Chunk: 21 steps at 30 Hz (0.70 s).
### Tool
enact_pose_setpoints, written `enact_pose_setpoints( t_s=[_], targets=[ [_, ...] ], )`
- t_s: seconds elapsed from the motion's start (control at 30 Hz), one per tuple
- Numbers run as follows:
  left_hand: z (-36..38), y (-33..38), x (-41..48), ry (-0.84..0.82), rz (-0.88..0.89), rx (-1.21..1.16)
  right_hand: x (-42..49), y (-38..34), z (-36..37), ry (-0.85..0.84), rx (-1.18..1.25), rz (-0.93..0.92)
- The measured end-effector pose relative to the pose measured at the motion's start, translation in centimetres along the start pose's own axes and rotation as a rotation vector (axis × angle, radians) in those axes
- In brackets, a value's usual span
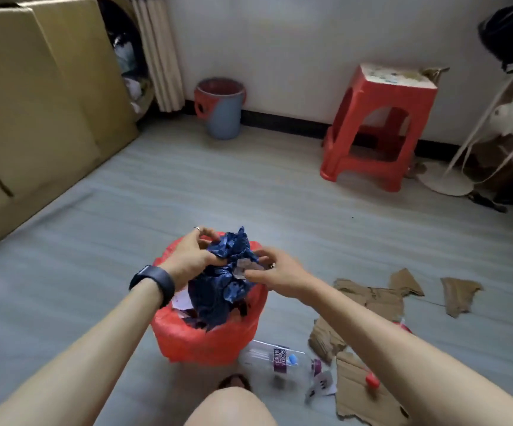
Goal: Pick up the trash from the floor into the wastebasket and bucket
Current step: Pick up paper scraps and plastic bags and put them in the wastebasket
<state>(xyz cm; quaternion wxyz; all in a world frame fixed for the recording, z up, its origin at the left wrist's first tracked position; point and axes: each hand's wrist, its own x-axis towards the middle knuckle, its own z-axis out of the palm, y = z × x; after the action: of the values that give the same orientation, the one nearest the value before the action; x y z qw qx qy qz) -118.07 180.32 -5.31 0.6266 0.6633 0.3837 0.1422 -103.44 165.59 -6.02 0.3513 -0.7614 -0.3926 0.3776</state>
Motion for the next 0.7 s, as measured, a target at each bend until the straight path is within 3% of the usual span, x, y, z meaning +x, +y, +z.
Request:
enact_pose_setpoints(
  t_s=[0.13, 0.27, 0.37, 0.43, 0.5, 0.57, 0.7],
  targets=[
    [-1.3, -5.4, 1.9, 0.179, 0.102, 0.499, 2.8, 2.7, 3.3, 0.027, -0.657, -0.075],
    [1.3, -10.2, 4.2, 0.161, 0.078, 0.828, 5.1, 5.4, 4.5, 0.037, -0.943, -0.172],
    [2.4, -13.9, 6.4, -0.022, -0.048, 1.154, 6.0, 7.0, 5.3, -0.023, -1.117, -0.247],
    [2.3, -16.6, 8.1, -0.169, -0.145, 1.184, 6.8, 7.4, 6.4, -0.106, -1.203, -0.251],
    [1.8, -18.7, 8.6, -0.201, -0.129, 1.242, 7.5, 6.5, 7.8, -0.191, -1.352, -0.222],
    [1.7, -20.5, 9.2, -0.199, -0.099, 1.313, 8.5, 5.3, 9.5, -0.385, -1.580, -0.202],
    [2.7, -22.5, 10.1, -0.163, -0.081, 1.501, 10.4, 6.1, 11.3, -0.580, -1.582, -0.031]
  ],
)
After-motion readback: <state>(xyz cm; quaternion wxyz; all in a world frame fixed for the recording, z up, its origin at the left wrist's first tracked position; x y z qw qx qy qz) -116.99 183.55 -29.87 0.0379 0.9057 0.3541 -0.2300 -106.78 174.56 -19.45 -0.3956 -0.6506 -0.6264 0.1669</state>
